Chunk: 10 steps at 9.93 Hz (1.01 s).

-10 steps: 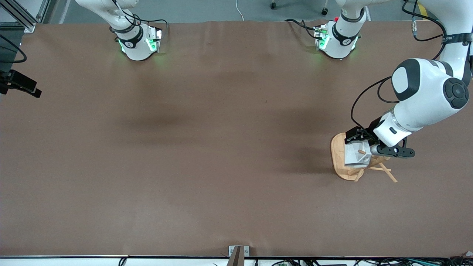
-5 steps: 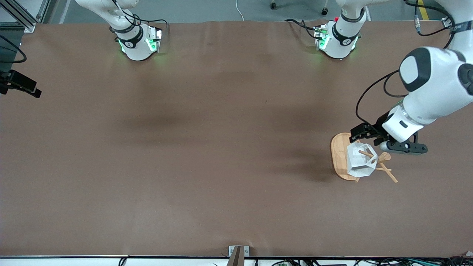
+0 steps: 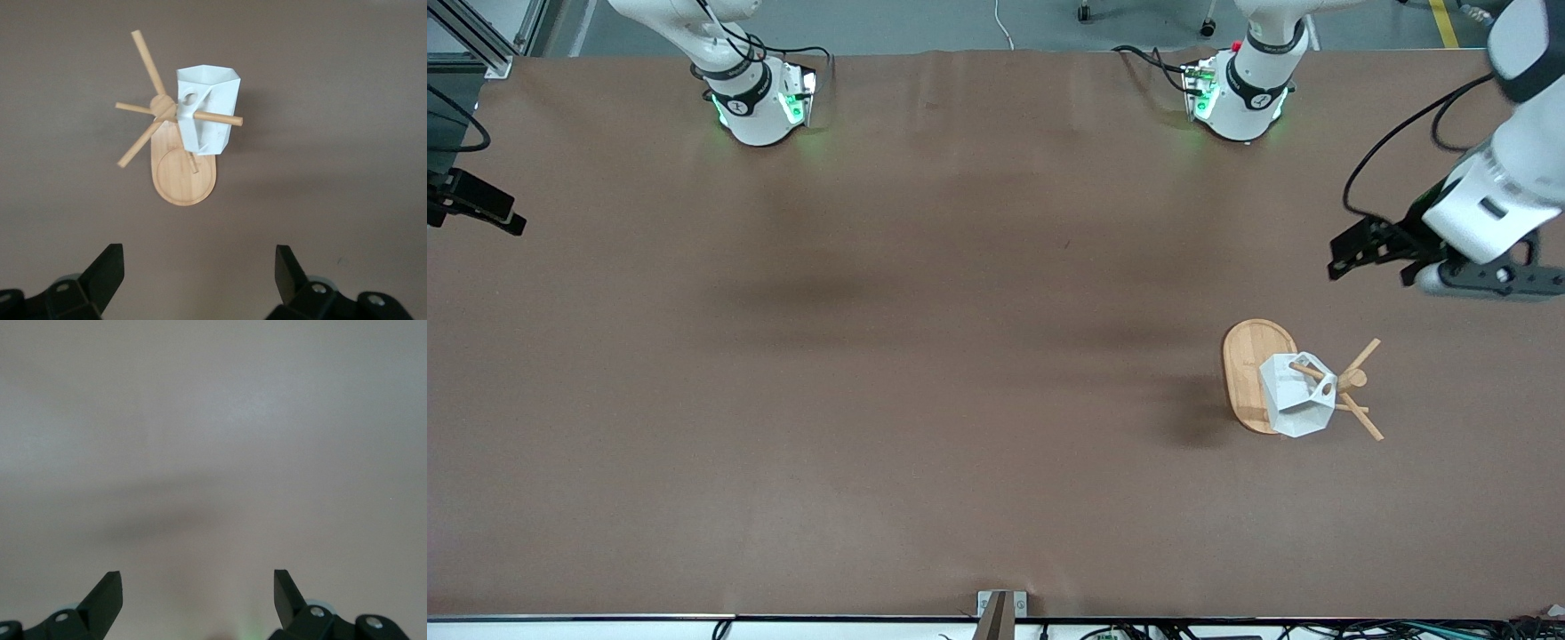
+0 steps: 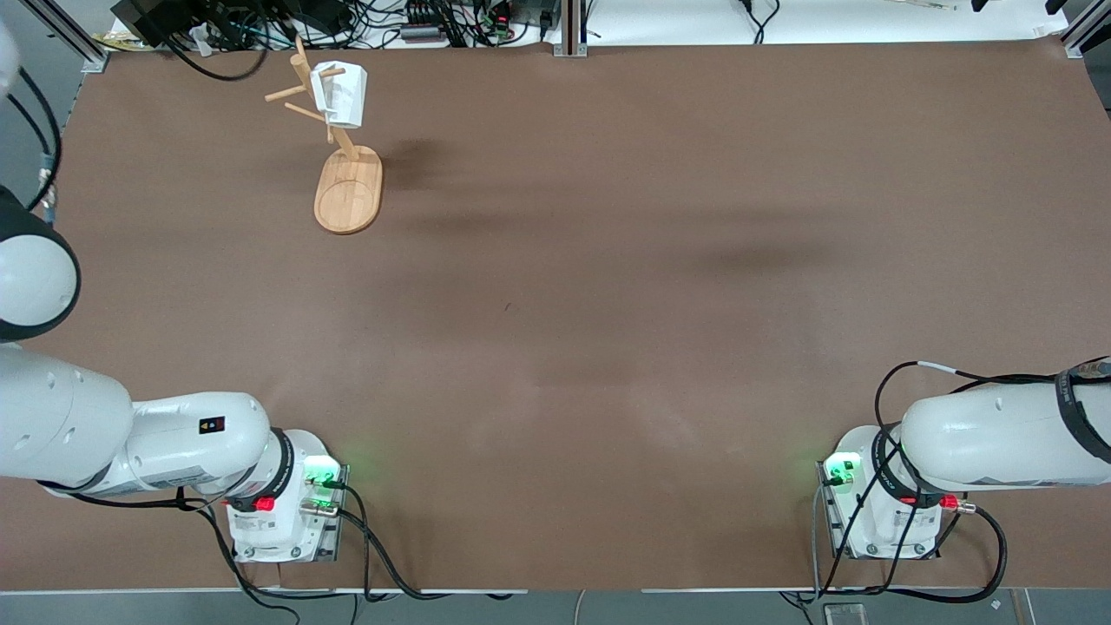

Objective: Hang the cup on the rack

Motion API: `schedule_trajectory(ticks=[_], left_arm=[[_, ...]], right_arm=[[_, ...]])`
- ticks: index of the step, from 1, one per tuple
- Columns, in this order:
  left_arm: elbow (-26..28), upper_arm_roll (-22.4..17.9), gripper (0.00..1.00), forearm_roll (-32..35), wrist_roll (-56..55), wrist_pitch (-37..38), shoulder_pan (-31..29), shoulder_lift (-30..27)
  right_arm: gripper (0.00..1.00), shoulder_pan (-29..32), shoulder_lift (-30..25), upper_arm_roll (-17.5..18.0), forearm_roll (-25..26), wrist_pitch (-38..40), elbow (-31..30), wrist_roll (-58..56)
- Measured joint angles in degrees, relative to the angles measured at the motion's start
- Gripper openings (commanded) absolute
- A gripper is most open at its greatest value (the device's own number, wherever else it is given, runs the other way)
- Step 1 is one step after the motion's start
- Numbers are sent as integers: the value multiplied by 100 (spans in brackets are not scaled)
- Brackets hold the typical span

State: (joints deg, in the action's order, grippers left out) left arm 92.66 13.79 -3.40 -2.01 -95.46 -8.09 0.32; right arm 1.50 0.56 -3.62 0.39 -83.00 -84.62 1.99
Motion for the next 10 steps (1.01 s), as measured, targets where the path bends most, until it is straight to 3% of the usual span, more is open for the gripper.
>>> schedule_trajectory(ticks=[2, 10], left_arm=[[-261, -388, 100, 13, 1, 458, 292, -149], [-34, -427, 100, 582, -9, 836, 579, -610]], right_arm=[[100, 3, 0, -1, 0, 0, 0, 0], [100, 6, 1, -1, 0, -176, 0, -1]])
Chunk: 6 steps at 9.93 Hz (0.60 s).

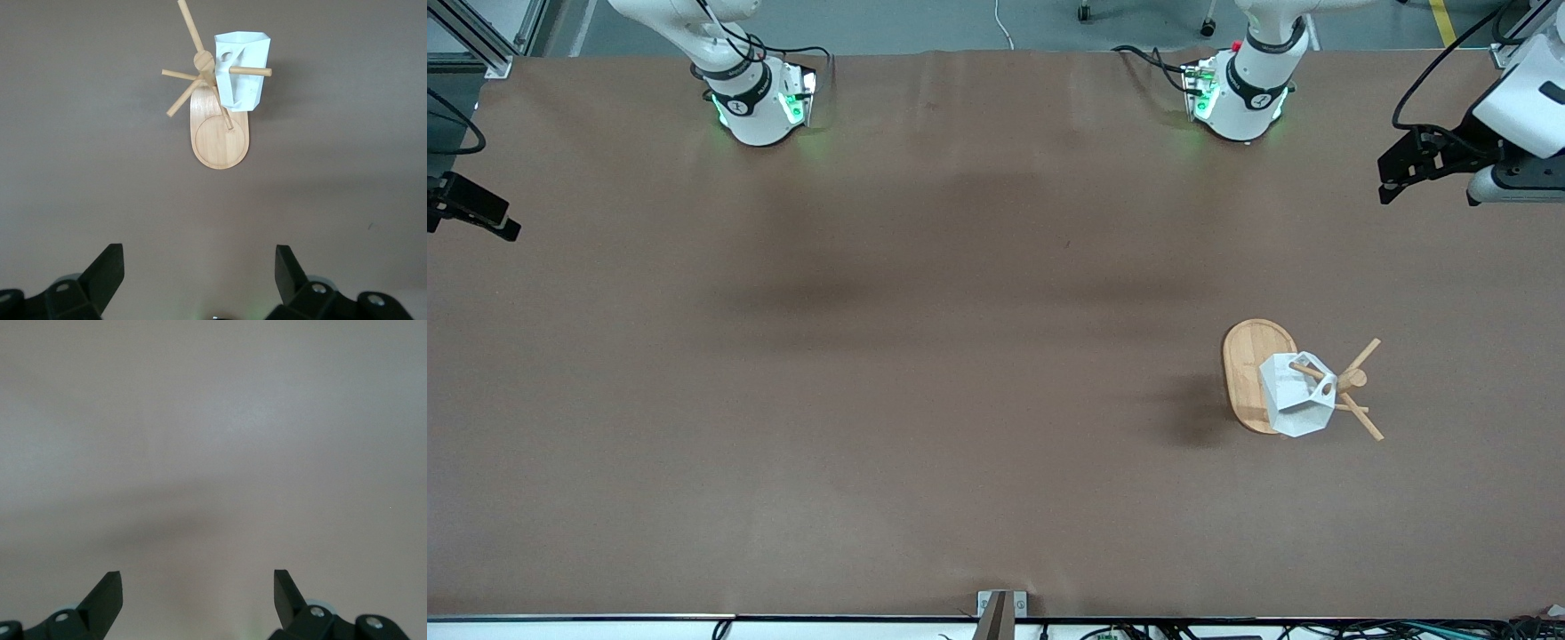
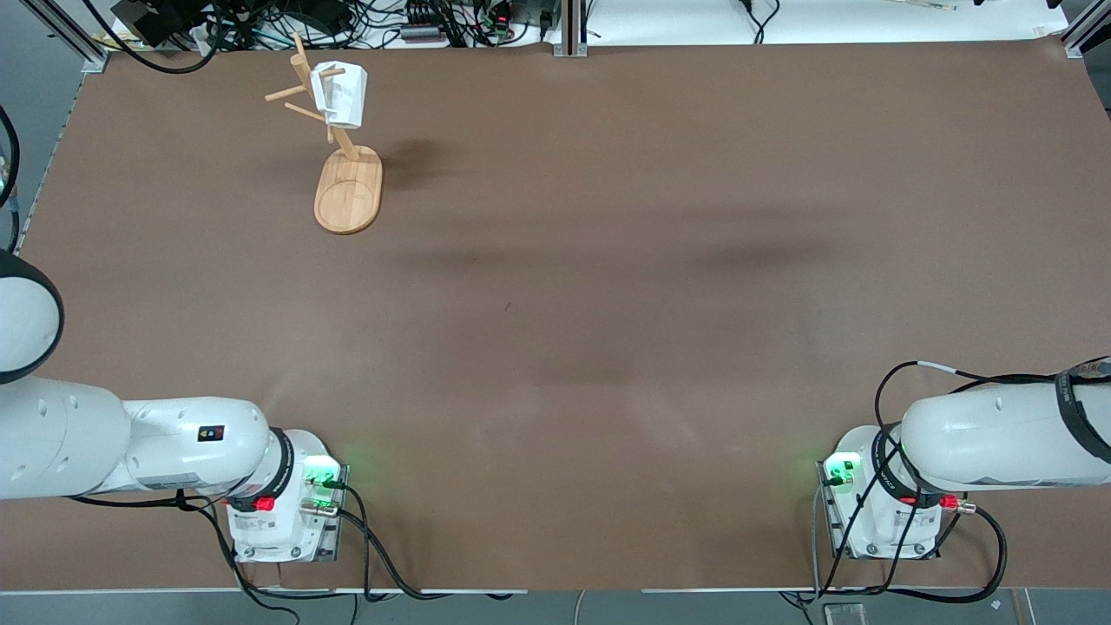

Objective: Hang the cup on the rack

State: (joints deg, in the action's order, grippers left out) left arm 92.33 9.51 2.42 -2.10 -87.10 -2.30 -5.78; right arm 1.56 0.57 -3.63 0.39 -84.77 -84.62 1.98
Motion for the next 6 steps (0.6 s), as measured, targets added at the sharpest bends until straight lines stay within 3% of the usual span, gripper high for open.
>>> schedule_trajectory(ticks=[6], left_arm=[[16, -255, 100, -173, 9, 0, 104, 0]], right_arm=[[100, 3, 0, -1, 0, 3, 0, 0]])
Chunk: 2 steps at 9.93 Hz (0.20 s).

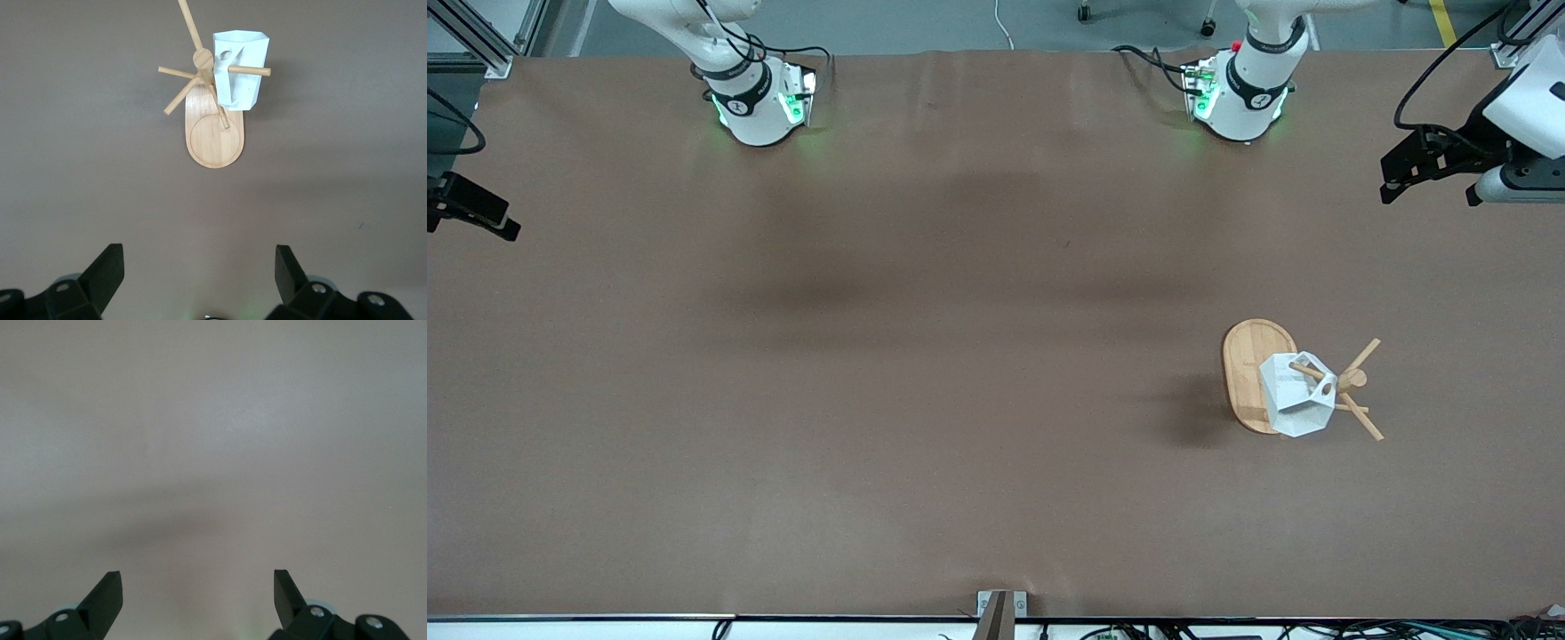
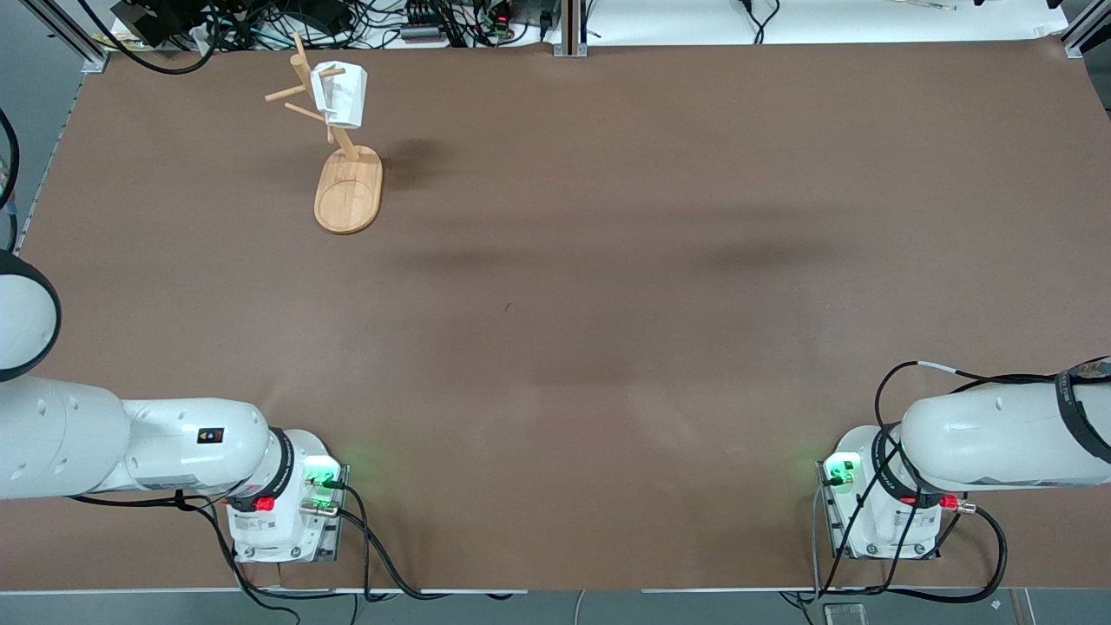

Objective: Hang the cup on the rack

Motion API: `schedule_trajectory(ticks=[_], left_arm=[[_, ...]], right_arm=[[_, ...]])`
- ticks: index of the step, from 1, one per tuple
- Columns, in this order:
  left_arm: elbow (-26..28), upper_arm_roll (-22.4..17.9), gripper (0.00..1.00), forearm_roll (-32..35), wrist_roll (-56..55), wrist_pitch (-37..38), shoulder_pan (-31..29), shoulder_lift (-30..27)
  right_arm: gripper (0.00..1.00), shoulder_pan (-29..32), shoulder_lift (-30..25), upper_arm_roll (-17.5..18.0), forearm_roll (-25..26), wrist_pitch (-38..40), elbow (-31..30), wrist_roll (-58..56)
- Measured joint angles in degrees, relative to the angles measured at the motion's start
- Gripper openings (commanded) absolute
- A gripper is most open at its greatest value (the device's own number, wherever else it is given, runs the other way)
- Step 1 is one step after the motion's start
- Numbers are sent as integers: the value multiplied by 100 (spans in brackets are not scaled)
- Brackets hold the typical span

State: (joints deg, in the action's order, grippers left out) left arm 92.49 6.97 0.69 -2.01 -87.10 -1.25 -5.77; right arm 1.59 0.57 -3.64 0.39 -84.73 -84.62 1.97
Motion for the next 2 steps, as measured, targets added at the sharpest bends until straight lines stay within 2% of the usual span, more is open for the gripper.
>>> schedule_trajectory(ticks=[2], left_arm=[[0, -16, 100, -50, 0, 0, -2, 0]], right_arm=[[100, 1, 0, -1, 0, 0, 0, 0]])
